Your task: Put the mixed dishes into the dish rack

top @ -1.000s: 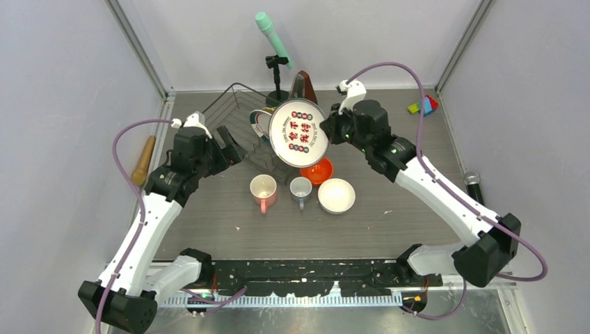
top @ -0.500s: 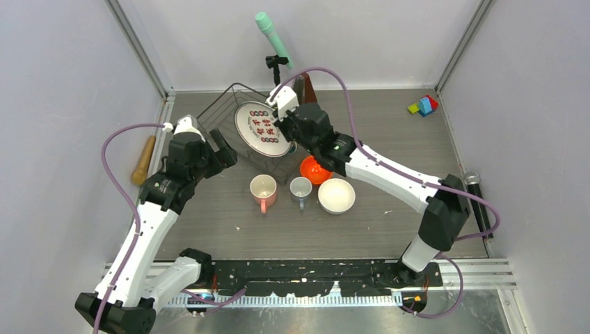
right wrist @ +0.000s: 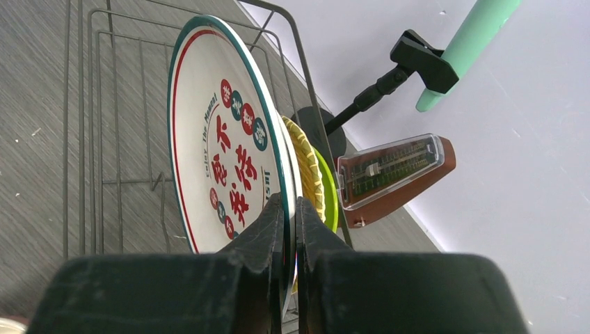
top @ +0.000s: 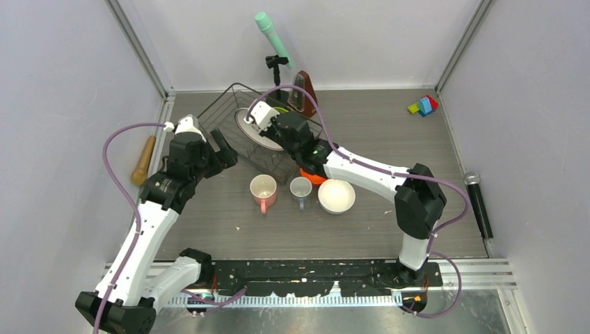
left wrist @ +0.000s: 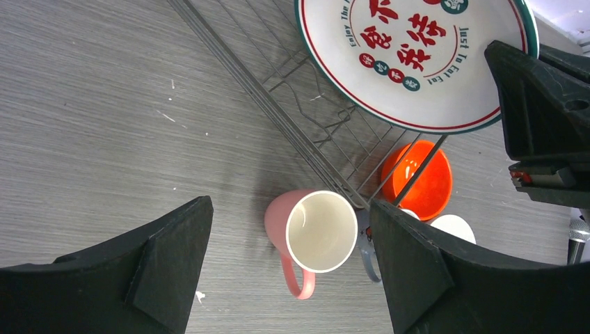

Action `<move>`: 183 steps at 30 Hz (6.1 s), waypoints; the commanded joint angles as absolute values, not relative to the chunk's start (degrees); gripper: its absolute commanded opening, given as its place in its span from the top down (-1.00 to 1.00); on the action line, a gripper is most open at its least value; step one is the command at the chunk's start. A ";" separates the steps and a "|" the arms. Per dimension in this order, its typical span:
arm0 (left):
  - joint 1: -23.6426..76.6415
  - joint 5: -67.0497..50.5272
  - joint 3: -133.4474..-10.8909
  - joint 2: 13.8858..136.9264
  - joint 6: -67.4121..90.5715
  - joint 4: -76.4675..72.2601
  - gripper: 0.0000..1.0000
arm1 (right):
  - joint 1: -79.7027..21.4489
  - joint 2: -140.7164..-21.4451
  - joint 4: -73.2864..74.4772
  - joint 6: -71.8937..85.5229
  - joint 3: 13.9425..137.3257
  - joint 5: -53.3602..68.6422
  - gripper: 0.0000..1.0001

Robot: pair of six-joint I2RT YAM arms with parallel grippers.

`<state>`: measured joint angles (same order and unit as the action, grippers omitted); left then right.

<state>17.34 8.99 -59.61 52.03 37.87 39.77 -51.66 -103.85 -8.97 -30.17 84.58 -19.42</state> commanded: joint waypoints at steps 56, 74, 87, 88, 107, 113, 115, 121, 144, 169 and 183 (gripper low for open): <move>17.05 6.98 -59.84 52.86 35.82 37.52 -0.71 | -54.76 -106.06 -18.94 -24.90 82.29 -34.75 -0.33; 16.70 0.30 -63.22 59.95 37.35 39.04 -0.75 | -54.35 -84.15 5.26 -0.30 76.16 -29.63 -0.51; 16.70 -4.40 -57.61 55.93 38.06 44.85 -0.65 | -53.92 -65.81 30.60 25.20 64.28 -32.20 -0.44; 16.70 -4.92 -56.90 55.73 37.98 44.96 -0.64 | -53.90 -65.21 32.54 26.00 63.60 -32.27 -0.44; 16.61 -6.54 -55.54 62.37 39.64 35.29 -0.64 | -39.46 -55.57 36.77 38.50 44.41 -17.67 -0.31; 16.61 -10.05 -56.84 63.32 37.31 34.28 -0.65 | -38.28 -58.80 33.39 41.11 41.65 -15.83 -0.27; 16.61 -10.54 -57.10 63.34 36.17 34.28 -0.66 | -37.81 -59.56 31.72 41.93 40.01 -15.42 -0.24; 16.61 -12.19 -57.99 62.87 34.04 34.78 -0.67 | -35.90 -62.18 27.64 43.67 37.99 -14.62 -0.18; 16.61 -26.56 -59.29 62.75 32.03 34.33 -0.98 | -30.12 -59.05 27.92 44.86 37.71 -11.68 0.99; 26.44 -37.67 -61.26 66.53 59.07 8.34 -0.99 | -29.52 -55.05 11.31 41.85 51.81 12.60 0.99; 28.29 -36.86 -62.06 69.40 56.95 10.10 -0.83 | -29.53 -58.35 8.37 43.07 53.37 16.37 0.99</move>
